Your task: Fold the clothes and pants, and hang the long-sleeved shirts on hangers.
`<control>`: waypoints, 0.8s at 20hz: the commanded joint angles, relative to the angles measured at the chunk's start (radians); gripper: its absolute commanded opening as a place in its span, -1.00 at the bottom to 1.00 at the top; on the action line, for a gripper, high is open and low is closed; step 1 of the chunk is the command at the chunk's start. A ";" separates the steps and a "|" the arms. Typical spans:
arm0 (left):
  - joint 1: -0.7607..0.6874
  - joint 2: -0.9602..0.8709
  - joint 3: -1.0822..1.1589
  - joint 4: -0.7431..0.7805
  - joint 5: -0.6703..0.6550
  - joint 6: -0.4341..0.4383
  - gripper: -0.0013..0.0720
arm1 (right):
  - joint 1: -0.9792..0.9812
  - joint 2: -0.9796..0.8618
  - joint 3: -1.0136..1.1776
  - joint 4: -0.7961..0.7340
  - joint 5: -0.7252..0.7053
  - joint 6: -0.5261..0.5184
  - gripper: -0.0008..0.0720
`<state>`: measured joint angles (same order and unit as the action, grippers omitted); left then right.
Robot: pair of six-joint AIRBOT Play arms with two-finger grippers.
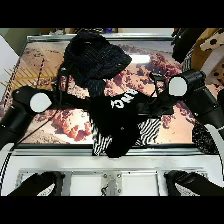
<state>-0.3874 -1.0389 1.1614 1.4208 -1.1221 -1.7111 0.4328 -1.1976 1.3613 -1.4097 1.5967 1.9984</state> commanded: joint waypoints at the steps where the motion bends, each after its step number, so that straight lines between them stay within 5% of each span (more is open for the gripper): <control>1: 0.150 -0.044 0.006 0.002 0.033 0.089 0.87 | 0.001 0.000 0.000 0.000 0.000 0.000 -0.90; 8: 0.571 -0.251 0.101 0.009 0.138 0.206 0.87 | 0.001 0.000 0.000 0.000 0.000 0.000 -0.90; 16: 0.668 -0.600 0.400 0.430 0.182 0.212 0.87 | 0.001 0.000 0.000 0.000 0.000 0.000 -0.91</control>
<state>0.2584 -1.5223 1.4834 1.7172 -0.9646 -1.5082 0.4328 -1.1976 1.3613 -1.4094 1.5967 1.9980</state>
